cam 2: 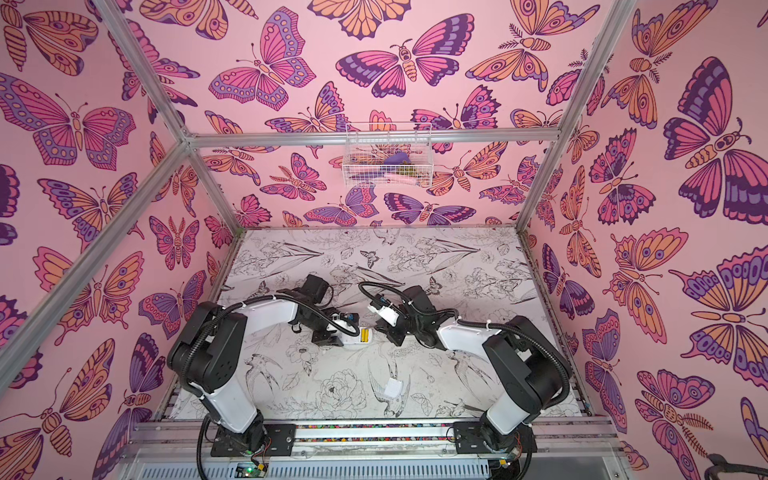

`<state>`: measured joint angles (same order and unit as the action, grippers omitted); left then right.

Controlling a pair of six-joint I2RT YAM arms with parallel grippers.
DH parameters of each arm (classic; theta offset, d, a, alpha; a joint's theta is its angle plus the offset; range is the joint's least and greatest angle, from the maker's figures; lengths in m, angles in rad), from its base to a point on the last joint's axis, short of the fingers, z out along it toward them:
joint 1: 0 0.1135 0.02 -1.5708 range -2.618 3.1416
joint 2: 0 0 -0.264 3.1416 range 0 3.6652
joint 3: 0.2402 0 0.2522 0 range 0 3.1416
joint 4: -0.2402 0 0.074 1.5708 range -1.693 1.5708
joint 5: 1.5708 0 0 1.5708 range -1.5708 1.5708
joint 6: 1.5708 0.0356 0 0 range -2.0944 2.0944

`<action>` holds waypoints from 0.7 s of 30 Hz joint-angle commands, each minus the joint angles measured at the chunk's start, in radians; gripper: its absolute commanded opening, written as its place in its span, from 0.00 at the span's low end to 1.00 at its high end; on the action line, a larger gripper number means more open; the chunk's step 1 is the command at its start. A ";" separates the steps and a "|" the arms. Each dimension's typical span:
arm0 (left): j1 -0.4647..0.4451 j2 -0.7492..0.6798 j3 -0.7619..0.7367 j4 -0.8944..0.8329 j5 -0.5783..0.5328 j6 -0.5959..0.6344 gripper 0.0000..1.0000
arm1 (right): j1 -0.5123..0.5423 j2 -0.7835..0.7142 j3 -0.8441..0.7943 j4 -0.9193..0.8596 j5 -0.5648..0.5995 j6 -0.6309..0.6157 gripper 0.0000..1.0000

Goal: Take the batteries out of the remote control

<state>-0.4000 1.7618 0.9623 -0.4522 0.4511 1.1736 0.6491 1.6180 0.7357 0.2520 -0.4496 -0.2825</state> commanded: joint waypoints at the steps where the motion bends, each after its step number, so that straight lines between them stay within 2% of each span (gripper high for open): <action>1: -0.011 0.035 -0.037 -0.005 -0.043 0.058 0.38 | 0.015 0.058 0.043 -0.015 -0.080 0.011 0.00; 8: -0.011 0.041 -0.036 0.007 -0.066 0.077 0.36 | 0.001 0.122 0.131 -0.180 -0.231 -0.053 0.00; 15: -0.008 0.031 -0.053 0.021 -0.078 0.096 0.35 | -0.023 0.166 0.238 -0.374 -0.300 -0.092 0.00; 18: -0.008 0.034 -0.048 0.022 -0.080 0.088 0.35 | -0.031 0.176 0.296 -0.496 -0.269 -0.129 0.00; 21: -0.008 0.029 -0.045 0.023 -0.085 0.086 0.35 | -0.035 0.123 0.288 -0.513 -0.228 -0.123 0.00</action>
<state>-0.3988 1.7557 0.9558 -0.4446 0.4446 1.2011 0.5919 1.7576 1.0271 -0.1253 -0.6388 -0.3664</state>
